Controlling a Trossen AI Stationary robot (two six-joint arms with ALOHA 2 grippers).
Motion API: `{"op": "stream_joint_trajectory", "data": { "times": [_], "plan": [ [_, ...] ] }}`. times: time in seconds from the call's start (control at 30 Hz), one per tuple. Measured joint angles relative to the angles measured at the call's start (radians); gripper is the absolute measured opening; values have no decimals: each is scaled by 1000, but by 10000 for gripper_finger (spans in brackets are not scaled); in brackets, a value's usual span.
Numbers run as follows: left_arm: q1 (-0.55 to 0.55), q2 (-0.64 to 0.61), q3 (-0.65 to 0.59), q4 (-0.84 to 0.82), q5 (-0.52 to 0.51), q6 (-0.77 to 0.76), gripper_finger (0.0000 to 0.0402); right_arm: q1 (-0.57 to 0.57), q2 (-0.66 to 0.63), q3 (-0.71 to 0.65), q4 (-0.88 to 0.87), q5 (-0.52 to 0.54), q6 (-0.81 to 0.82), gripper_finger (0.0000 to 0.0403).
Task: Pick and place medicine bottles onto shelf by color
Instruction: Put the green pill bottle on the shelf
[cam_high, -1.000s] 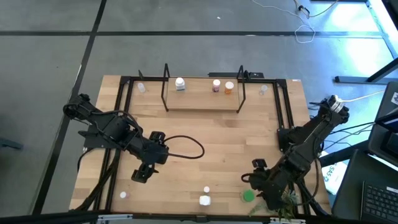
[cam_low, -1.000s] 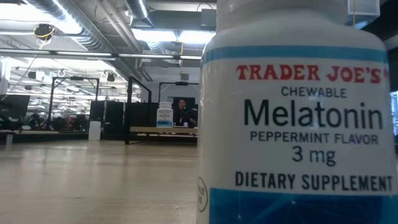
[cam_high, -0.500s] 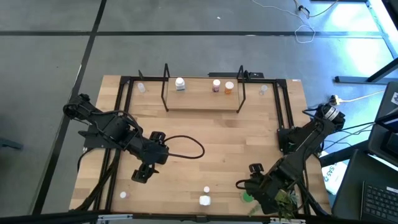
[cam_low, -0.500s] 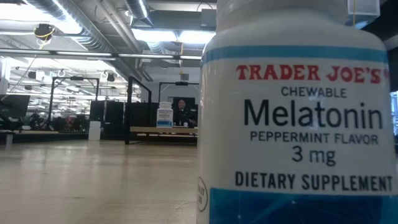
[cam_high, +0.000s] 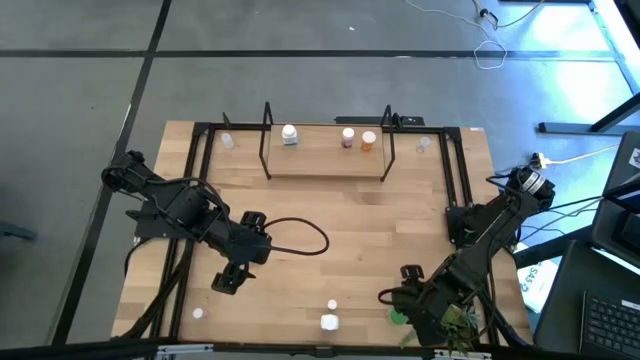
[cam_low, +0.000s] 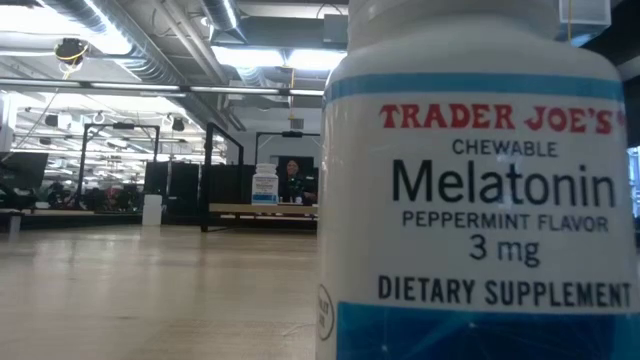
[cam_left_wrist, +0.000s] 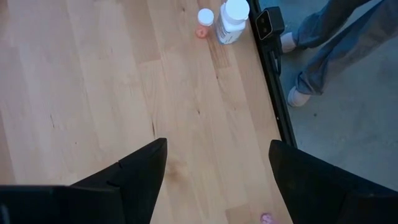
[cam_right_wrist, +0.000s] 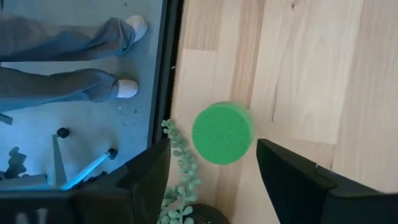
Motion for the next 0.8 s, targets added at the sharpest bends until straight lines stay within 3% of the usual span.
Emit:
{"op": "stream_joint_trajectory", "data": {
  "times": [0.3,0.43,0.8],
  "plan": [
    [0,0,0,0,0,0,276,0,0,0,17,46,-22,307],
    [0,0,0,0,0,0,276,7,0,0,18,47,24,312],
    [0,0,0,0,0,0,276,12,101,0,24,10,-79,312]
  ]
}}
